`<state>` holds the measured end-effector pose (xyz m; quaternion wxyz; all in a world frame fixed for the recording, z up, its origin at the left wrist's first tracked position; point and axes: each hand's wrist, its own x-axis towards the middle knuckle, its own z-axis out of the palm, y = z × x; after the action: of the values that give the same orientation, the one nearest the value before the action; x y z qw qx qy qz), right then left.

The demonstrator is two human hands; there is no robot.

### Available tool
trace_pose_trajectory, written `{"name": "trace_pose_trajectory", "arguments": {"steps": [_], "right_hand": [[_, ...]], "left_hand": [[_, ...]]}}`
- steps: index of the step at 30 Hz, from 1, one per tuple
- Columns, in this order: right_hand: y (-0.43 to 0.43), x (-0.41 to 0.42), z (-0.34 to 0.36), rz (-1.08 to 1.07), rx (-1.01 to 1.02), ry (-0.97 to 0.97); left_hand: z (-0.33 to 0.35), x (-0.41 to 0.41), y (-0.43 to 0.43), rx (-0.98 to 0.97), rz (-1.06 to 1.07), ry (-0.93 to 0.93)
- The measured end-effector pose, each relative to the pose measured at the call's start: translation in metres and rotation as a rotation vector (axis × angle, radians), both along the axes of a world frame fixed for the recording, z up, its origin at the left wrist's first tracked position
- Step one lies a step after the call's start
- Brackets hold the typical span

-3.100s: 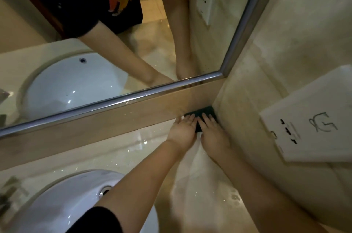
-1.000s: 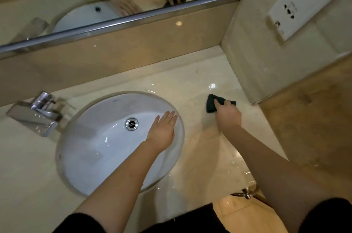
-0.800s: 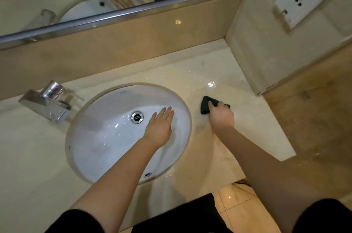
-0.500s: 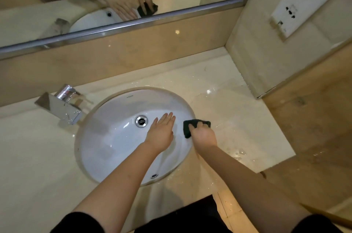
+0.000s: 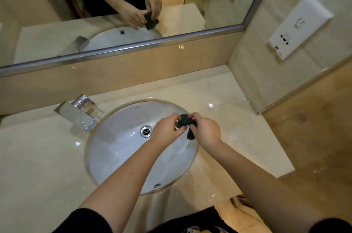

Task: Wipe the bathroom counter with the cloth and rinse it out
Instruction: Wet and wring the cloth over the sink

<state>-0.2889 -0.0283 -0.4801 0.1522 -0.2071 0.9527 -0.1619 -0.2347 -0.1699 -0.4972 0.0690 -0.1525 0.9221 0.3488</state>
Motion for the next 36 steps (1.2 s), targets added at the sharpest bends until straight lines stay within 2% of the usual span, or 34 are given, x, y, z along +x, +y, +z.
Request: {"name": "trace_pose_trajectory", "arguments": {"steps": [2,6,14,18,22,25,29,36], "right_hand": [[0.0,-0.008,0.011,0.034,-0.045,0.004],[0.005,-0.026,0.03,0.054,-0.109,0.038],[0.001,-0.056,0.054,0.079,-0.145,0.126],[0.004,-0.076,0.064,0.093,-0.186,0.172],[0.026,-0.105,0.065,0.128,-0.097,0.244],[0.05,-0.129,0.054,0.087,-0.082,0.203],[0.074,-0.163,0.032,0.075,-0.024,0.129],[0.083,-0.225,0.026,-0.192,-0.226,0.154]], "left_hand": [[0.009,-0.006,-0.006,-0.003,0.038,0.058],[0.017,-0.017,-0.022,0.151,0.075,0.16],[0.018,-0.045,-0.012,0.24,0.01,0.053],[0.012,-0.063,0.004,0.11,0.063,0.061],[0.004,-0.078,0.009,0.042,0.039,0.008],[0.001,-0.093,0.004,-0.009,0.012,-0.019],[0.007,-0.135,-0.001,-0.147,0.01,0.042],[0.012,-0.225,0.007,-0.195,-0.069,0.154]]}}
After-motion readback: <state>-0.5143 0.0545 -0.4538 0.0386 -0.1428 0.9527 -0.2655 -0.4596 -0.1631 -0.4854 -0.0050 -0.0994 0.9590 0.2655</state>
